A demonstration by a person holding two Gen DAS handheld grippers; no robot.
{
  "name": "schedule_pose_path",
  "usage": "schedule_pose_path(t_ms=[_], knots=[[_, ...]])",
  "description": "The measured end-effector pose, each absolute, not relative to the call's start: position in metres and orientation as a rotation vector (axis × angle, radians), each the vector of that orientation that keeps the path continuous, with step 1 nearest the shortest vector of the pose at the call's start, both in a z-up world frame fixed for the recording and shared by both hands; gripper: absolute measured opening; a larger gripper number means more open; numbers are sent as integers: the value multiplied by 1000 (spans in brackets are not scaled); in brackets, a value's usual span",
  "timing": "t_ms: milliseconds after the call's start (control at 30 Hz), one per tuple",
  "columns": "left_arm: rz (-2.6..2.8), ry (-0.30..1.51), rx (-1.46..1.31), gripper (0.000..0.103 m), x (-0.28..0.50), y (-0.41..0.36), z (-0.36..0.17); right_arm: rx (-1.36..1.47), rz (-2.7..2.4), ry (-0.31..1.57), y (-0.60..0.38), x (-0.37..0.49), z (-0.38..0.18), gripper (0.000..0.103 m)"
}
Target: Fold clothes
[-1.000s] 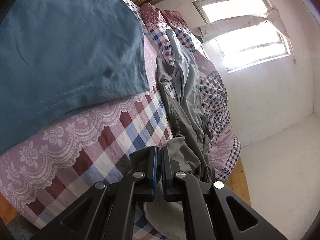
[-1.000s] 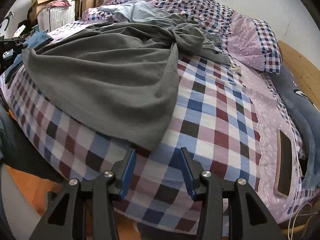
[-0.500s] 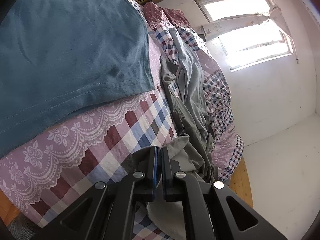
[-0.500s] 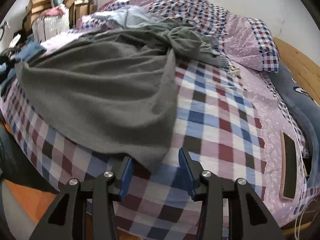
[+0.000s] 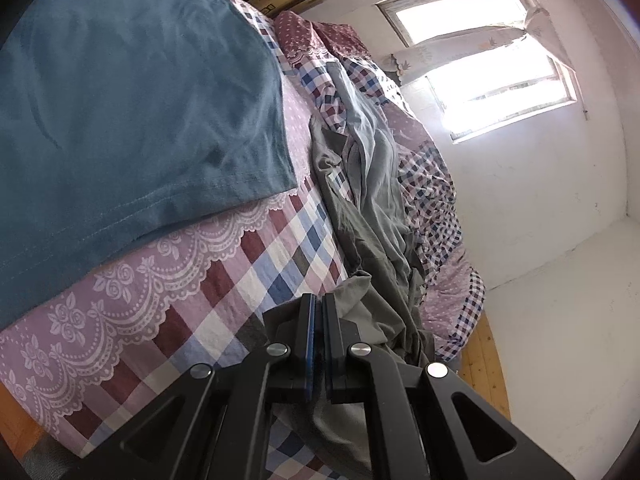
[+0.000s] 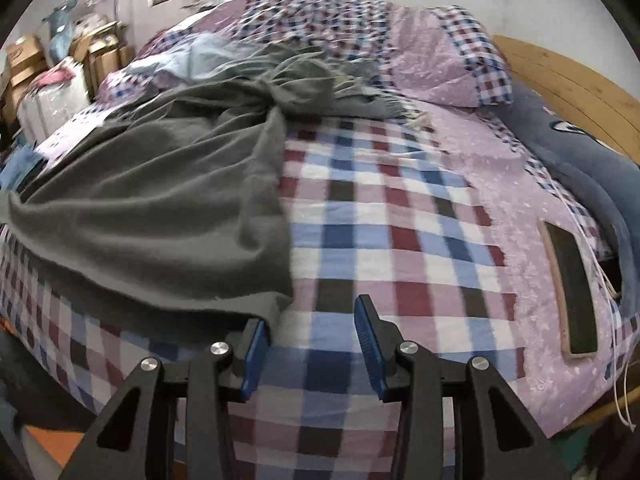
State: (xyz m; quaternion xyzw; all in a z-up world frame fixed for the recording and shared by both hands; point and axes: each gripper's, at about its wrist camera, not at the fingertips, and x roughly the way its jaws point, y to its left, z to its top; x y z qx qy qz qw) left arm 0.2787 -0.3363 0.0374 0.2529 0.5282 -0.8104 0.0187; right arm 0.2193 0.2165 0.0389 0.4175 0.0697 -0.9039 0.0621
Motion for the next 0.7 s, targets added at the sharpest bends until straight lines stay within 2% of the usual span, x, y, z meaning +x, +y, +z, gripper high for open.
schedule_pose_path(t_ms=[100,133,167,233,367,467,700], knots=[[-2516,1639,789,2,279,-336,38,1262,-2690,266,203,220,33,43],[-2518,1636,790,2,279,-336,38,1258,-2689,283,200,220,32,37],[-2514,1641,788,2,279,-337,37,1253,-2688,301,198,220,30,23],[-2505,1650,783,2,280,-339,37,1261,-2711,331,198,217,30,5],[-2511,1670,785,2,283,-339,37,1211,-2800,350,208,222,44,1],[-2585,1615,821,1,282,-326,46,1119,-2908,380,218,231,64,0],[-2576,1654,846,1,302,-319,52,1092,-2982,281,243,248,98,0]])
